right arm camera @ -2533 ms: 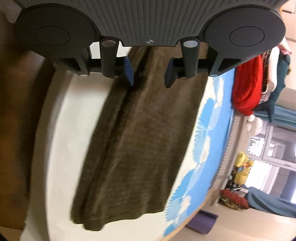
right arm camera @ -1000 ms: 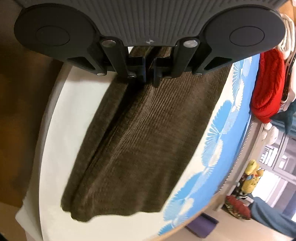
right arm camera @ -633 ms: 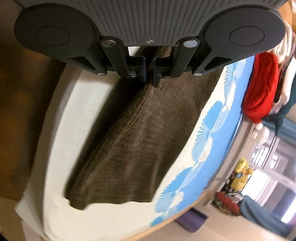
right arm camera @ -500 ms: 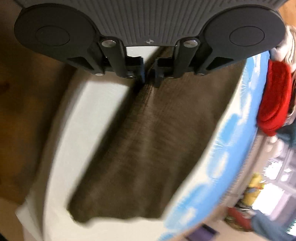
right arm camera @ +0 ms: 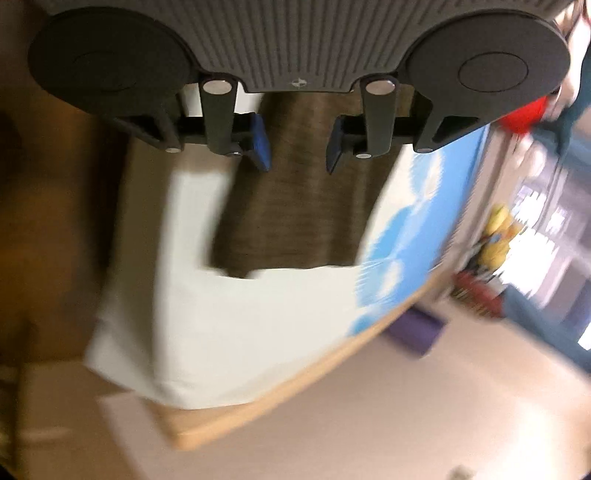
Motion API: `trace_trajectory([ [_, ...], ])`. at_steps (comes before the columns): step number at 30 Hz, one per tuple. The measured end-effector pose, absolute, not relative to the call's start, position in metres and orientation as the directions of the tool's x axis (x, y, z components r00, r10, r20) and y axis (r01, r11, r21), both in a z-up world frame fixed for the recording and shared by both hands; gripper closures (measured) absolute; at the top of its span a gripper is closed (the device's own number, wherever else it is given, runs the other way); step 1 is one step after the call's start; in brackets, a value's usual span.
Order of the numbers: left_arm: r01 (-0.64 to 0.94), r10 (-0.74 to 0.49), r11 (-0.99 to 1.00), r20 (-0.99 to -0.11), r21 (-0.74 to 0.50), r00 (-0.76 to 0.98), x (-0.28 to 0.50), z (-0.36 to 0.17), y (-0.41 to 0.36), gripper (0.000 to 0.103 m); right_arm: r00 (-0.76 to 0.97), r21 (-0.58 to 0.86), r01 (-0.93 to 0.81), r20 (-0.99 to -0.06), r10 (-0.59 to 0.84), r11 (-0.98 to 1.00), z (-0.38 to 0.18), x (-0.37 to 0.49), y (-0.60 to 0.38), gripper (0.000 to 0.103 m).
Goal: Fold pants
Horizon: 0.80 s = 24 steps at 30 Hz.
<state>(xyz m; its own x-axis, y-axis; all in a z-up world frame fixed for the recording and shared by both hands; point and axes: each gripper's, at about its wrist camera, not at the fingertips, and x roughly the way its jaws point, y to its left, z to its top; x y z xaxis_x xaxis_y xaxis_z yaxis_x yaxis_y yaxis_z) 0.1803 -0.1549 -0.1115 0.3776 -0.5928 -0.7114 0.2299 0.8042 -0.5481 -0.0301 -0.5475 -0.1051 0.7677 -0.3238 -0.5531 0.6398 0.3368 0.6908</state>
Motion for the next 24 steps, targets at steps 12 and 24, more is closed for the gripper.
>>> trace_trajectory([
  [12, 0.098, -0.400, 0.910, -0.794, -0.402, 0.458, 0.210, -0.138, -0.081, 0.022, 0.701, 0.686, 0.701, -0.609, -0.372, 0.196, -0.139, -0.021, -0.623, 0.094],
  [24, -0.099, -0.107, 0.969, -0.742, -0.228, 0.662, 0.276, -0.090, 0.072, 0.018, 0.883, 0.520, 0.289, -0.470, -0.013, 0.804, -0.032, 0.095, -0.466, 0.051],
])
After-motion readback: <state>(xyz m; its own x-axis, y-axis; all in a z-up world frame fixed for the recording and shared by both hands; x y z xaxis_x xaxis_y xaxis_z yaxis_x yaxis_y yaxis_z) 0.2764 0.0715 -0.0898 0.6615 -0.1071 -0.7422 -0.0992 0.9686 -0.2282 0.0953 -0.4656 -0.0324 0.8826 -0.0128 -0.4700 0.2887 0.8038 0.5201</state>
